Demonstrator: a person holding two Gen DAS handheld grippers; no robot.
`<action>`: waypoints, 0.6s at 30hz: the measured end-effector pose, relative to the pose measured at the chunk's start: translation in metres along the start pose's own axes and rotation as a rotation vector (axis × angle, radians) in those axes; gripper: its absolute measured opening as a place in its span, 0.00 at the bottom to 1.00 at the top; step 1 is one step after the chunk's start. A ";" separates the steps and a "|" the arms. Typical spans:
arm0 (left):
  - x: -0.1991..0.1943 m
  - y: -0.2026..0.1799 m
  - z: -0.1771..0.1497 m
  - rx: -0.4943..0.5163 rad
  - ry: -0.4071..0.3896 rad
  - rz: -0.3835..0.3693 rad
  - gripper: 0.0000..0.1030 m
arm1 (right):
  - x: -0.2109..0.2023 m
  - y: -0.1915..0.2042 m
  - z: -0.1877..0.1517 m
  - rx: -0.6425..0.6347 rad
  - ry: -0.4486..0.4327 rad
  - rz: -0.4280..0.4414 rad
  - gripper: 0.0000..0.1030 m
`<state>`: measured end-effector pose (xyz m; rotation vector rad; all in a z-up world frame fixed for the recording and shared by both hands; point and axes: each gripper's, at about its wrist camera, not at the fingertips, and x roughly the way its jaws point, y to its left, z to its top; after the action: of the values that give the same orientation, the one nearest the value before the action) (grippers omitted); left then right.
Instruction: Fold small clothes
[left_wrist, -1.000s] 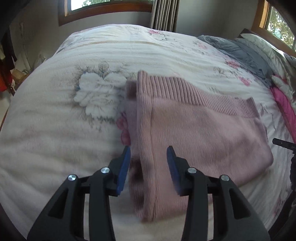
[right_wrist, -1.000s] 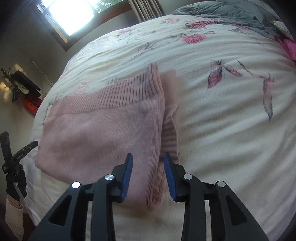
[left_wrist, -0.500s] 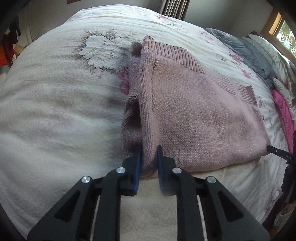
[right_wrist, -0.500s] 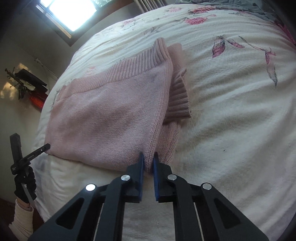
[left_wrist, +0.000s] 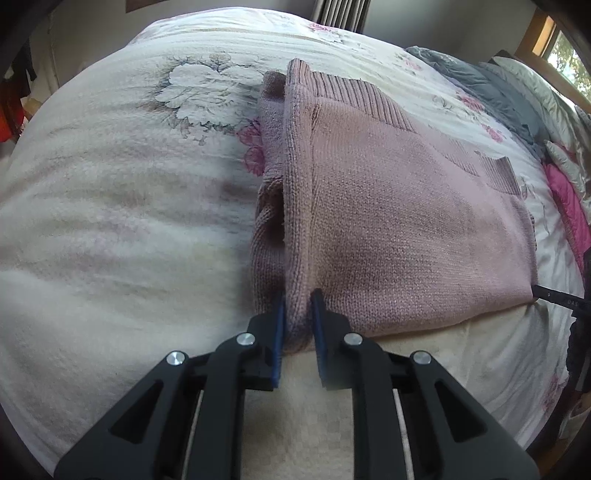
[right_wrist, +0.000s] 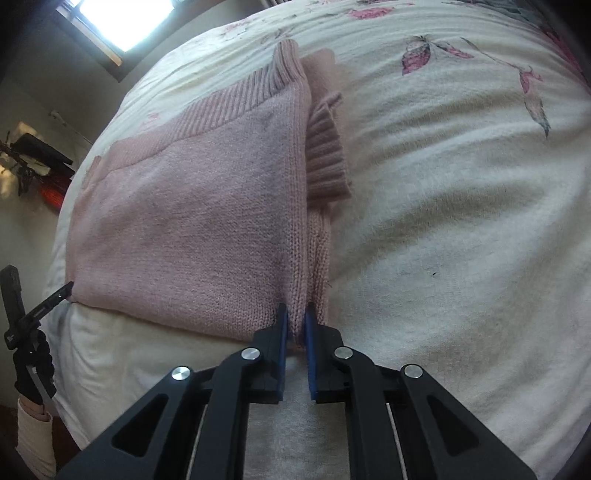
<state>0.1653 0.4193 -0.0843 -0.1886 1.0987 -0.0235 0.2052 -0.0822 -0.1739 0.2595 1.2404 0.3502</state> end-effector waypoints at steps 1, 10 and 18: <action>-0.004 -0.001 0.001 0.000 -0.008 0.013 0.18 | -0.005 0.001 0.001 0.000 -0.004 0.009 0.15; -0.044 -0.048 0.038 0.072 -0.185 0.021 0.37 | -0.030 -0.018 0.035 0.111 -0.070 0.119 0.46; 0.015 -0.086 0.058 0.106 -0.114 -0.022 0.37 | 0.012 -0.038 0.050 0.200 -0.015 0.200 0.46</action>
<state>0.2298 0.3410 -0.0580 -0.1058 0.9793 -0.0898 0.2601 -0.1123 -0.1831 0.5599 1.2393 0.3956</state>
